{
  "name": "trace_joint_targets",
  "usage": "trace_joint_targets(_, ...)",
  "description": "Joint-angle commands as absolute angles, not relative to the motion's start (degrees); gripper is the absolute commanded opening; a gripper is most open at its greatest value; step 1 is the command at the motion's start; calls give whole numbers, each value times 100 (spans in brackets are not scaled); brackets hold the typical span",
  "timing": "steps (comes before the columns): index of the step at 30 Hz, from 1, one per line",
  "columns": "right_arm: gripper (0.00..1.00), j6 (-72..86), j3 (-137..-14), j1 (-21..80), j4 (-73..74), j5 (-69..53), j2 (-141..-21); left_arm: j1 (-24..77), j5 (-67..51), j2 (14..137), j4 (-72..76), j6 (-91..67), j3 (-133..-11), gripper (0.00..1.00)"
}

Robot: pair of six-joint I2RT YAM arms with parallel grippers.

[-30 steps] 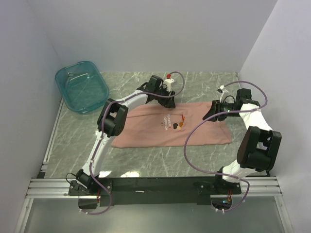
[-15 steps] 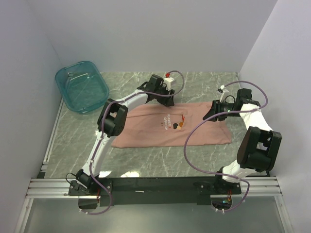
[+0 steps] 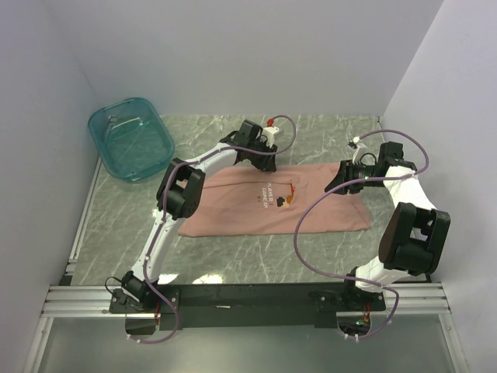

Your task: Fold and stack the t-shirts

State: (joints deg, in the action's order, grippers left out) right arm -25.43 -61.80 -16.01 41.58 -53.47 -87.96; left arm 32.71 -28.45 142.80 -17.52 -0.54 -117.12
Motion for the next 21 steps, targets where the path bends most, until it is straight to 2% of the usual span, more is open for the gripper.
trace_joint_targets(1, 49, -2610, -6310, -1652, 4175, -5493, -8648, 3305, -2567, 14493, -1969, -174, -11962, 34)
trace_joint_targets(3, 49, -2610, -6319, -1652, 4192, -5484, -8631, 3278, -2400, 14502, -1899, -376, -12032, 28)
trace_joint_targets(5, 49, -2619, -6319, -1661, 4201, -5476, -8631, 3165, -2242, 14528, -1890, -579, -12172, 16)
trace_joint_targets(7, 49, -2610, -6328, -1652, 4201, -5458, -8622, 2981, -2198, 14598, -1977, -948, -12313, 0)
trace_joint_targets(13, 49, -2602, -6311, -1652, 4184, -5405, -8622, 2366, -2110, 14353, -1732, -1792, -12016, 0)
trace_joint_targets(21, 48, -2278, -6354, -1635, 4000, -5107, -8833, 1504, -635, 13993, -1942, -3627, -11646, 0)
